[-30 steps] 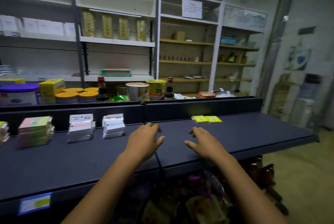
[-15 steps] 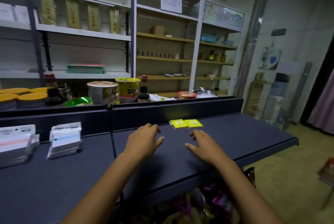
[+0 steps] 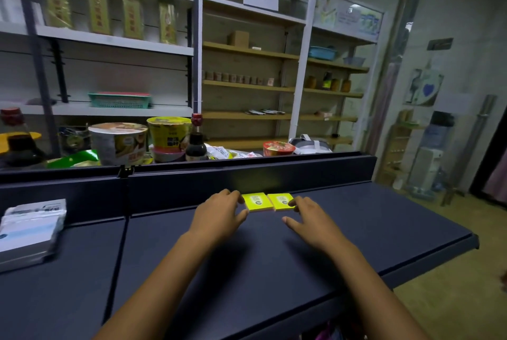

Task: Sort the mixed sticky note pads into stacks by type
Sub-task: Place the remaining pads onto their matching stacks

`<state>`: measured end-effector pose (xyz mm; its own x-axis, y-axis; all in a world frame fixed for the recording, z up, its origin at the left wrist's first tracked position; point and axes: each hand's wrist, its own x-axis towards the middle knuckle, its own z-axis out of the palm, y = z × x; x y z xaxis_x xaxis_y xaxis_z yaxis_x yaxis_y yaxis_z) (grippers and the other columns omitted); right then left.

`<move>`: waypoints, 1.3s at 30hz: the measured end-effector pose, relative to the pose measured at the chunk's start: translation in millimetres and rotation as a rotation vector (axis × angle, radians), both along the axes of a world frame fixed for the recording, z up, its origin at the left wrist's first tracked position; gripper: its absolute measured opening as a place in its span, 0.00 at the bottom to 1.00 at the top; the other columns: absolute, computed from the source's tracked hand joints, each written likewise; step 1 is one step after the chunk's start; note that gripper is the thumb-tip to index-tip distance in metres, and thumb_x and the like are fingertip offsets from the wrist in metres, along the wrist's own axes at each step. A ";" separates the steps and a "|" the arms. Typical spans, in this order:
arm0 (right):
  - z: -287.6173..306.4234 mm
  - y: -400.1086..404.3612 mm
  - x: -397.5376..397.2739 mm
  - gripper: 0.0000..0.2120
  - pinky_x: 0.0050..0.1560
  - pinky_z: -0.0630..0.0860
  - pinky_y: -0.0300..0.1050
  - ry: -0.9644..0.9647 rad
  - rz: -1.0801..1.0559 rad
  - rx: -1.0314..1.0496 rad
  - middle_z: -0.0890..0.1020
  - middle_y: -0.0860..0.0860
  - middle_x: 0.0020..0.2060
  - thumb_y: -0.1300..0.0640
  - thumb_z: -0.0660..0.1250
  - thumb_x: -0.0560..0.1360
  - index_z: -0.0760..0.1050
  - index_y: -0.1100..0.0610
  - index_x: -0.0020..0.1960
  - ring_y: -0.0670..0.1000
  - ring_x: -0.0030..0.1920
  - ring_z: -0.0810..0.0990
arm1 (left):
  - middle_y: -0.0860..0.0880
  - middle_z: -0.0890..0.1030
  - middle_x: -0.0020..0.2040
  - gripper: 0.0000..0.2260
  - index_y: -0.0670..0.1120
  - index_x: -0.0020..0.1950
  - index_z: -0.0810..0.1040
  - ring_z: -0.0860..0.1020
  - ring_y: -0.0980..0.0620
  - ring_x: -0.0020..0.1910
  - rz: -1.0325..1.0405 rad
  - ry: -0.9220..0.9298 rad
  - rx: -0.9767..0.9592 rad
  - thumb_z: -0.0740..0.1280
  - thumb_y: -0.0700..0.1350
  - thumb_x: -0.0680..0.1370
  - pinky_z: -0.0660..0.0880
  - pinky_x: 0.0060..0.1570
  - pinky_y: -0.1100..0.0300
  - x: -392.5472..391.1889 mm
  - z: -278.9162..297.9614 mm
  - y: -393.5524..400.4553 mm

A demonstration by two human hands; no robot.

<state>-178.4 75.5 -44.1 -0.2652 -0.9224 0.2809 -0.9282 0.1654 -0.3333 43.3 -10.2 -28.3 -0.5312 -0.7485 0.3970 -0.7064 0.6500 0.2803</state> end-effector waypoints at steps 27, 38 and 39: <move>-29.3 -125.7 -115.9 0.12 0.59 0.73 0.48 -0.126 0.305 -0.225 0.74 0.48 0.55 0.49 0.64 0.80 0.72 0.54 0.60 0.49 0.58 0.73 | 0.48 0.73 0.63 0.25 0.51 0.69 0.69 0.73 0.48 0.61 0.391 0.036 0.186 0.63 0.64 0.77 0.73 0.56 0.54 -105.2 -58.4 -74.4; -35.4 -130.3 -123.3 0.11 0.58 0.73 0.43 -0.236 0.311 -0.228 0.74 0.47 0.55 0.50 0.65 0.80 0.72 0.52 0.59 0.47 0.59 0.72 | 0.45 0.67 0.68 0.34 0.51 0.75 0.65 0.71 0.46 0.66 0.274 0.069 0.453 0.70 0.62 0.73 0.70 0.67 0.47 -94.5 -53.8 -87.3; -35.2 -129.6 -123.8 0.11 0.58 0.73 0.45 -0.246 0.307 -0.229 0.74 0.47 0.55 0.50 0.65 0.80 0.72 0.52 0.59 0.47 0.59 0.72 | 0.45 0.68 0.67 0.33 0.52 0.73 0.67 0.71 0.46 0.65 0.264 0.085 0.467 0.71 0.61 0.72 0.71 0.67 0.47 -93.3 -53.3 -86.6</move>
<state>-302.2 -54.1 -79.4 -0.0735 -0.8903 0.4493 -0.8114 -0.2086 -0.5460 -50.1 -96.8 -81.6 -0.2816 -0.9592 0.0242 -0.7909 0.2463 0.5601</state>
